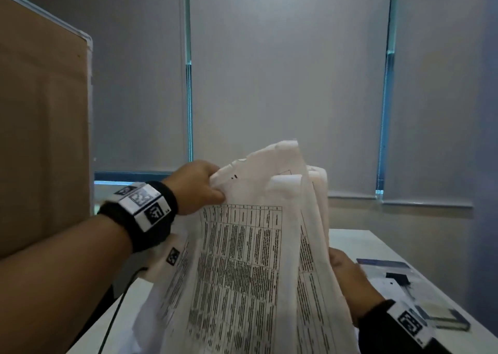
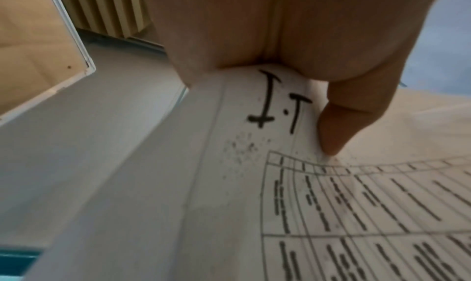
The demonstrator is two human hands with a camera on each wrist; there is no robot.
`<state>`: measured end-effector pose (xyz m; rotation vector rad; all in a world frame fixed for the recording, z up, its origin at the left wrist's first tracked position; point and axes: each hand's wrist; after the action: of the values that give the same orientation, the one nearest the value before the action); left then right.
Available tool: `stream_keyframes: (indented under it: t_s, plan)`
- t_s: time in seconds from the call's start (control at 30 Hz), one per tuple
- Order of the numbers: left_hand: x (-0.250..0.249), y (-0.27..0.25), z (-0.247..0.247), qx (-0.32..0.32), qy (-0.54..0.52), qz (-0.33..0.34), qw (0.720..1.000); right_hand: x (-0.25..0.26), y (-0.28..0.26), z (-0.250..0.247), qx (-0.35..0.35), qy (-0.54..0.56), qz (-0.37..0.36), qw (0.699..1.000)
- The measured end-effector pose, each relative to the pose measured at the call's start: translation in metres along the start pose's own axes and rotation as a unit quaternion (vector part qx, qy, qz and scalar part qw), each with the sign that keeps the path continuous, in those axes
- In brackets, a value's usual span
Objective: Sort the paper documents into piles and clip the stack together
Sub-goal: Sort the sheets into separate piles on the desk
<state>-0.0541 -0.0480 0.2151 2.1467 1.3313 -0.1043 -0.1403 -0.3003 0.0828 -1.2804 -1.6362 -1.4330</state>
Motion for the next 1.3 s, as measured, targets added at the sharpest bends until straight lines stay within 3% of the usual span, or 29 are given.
stream_keyframes:
  t_s: [0.1,0.17,0.27,0.4,0.53,0.67,0.77,0.9,1.03,1.1,1.2,1.3]
  plan:
    - [-0.002,0.000,0.009,0.011,0.014,0.002,1.000,0.007,-0.008,-0.008,-0.002,0.030,0.069,0.997]
    - [-0.003,0.001,0.011,0.016,0.026,-0.005,1.000,0.004,-0.007,-0.017,0.048,0.083,0.123,0.988]
    - [-0.005,-0.001,0.009,0.016,0.052,-0.008,0.999,-0.005,-0.004,-0.033,0.091,0.223,0.094,0.966]
    - [-0.014,-0.008,0.011,0.031,0.088,0.007,0.996,-0.014,0.010,-0.048,0.127,0.072,0.101,0.984]
    - [-0.024,-0.014,0.013,0.020,0.072,0.037,0.997,-0.016,0.017,-0.032,0.063,-0.023,0.043,0.997]
    - [-0.028,-0.021,0.016,0.007,0.005,0.071,0.997,-0.024,0.012,-0.014,-0.024,0.050,0.006,0.998]
    - [-0.019,-0.019,0.022,-0.042,-0.059,0.092,0.993,-0.028,0.010,-0.008,-0.058,0.102,-0.020,0.993]
    - [0.009,-0.018,0.041,-0.099,-0.263,0.019,0.959,-0.039,0.016,-0.007,-0.098,0.138,-0.013,0.985]
    - [0.044,-0.035,0.084,0.046,-0.388,-0.101,0.915,-0.047,0.018,-0.012,-0.102,0.203,0.009,0.974]
    - [0.055,-0.045,0.112,0.077,-0.398,-0.140,0.904,-0.053,0.017,-0.010,-0.098,0.205,0.024,0.974]
    - [0.059,-0.054,0.143,0.036,-0.432,-0.190,0.881,-0.061,0.017,-0.002,-0.080,0.188,0.031,0.978]
    - [0.050,-0.057,0.155,-0.011,-0.472,-0.212,0.856,-0.061,0.019,0.008,-0.092,0.096,0.016,0.991]
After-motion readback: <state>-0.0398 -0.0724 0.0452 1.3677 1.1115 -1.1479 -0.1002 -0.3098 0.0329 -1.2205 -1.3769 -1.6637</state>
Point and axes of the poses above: each hand's wrist, its own y-axis towards the middle knuckle, its own z-axis out of the palm, x = y × z, and after that the axes turned 4 degrees about -z, right-handed
